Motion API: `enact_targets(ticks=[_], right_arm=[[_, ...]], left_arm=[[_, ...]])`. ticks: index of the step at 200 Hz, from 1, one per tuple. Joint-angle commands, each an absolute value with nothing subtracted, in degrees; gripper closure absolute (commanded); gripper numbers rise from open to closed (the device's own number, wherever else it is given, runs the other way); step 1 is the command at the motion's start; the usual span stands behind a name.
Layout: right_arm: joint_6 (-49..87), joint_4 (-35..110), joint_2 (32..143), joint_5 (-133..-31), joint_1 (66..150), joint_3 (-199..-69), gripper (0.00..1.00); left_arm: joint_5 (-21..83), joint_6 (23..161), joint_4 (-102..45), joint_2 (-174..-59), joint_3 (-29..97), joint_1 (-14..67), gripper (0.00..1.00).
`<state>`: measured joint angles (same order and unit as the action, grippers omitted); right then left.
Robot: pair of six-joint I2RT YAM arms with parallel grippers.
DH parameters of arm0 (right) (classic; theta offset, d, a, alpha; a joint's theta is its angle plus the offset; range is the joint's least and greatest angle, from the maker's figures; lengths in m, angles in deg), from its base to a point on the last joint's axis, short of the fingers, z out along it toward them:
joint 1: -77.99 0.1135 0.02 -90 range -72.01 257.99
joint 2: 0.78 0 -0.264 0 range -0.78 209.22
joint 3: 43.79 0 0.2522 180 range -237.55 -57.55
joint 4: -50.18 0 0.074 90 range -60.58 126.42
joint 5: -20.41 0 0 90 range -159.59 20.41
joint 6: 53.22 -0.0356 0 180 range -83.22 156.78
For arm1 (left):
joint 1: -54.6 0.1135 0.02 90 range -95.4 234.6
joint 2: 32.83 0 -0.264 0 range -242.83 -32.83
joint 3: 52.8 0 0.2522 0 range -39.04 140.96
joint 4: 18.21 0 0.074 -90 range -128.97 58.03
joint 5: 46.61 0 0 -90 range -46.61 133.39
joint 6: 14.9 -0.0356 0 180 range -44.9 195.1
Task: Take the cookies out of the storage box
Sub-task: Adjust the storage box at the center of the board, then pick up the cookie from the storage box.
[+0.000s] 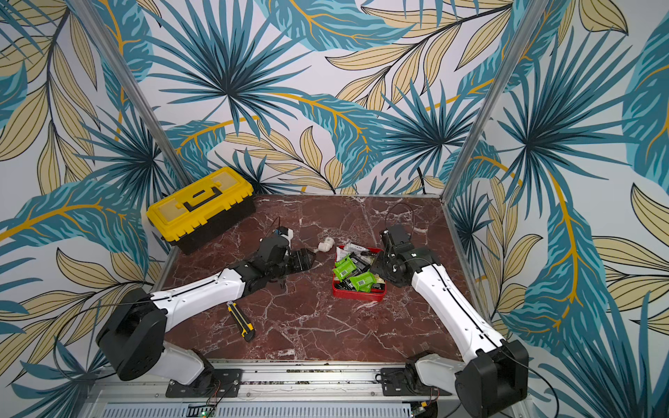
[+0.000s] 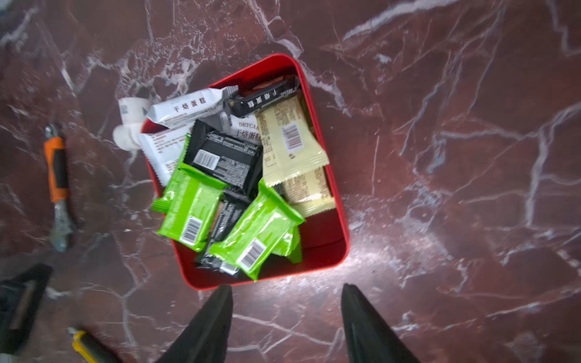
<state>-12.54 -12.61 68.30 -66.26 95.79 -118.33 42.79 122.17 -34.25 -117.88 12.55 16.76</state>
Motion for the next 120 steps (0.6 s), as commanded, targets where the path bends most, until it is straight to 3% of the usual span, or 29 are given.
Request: enact_targets(ticks=[1,33,120], right_arm=[[-30.5,-7.8,66.0,-67.5,96.1,-113.7,0.38],[-38.6,-1.7,66.8,-70.5,96.2,-109.0,0.33],[-37.8,3.2,77.8,-75.0,96.9,-109.5,0.29]], left_arm=[[46.4,124.7,-32.5,-115.7,9.6,16.7,0.17],[50.2,126.3,-32.6,-113.6,7.5,16.7,0.17],[51.9,129.0,-32.8,-110.8,4.9,16.7,0.16]])
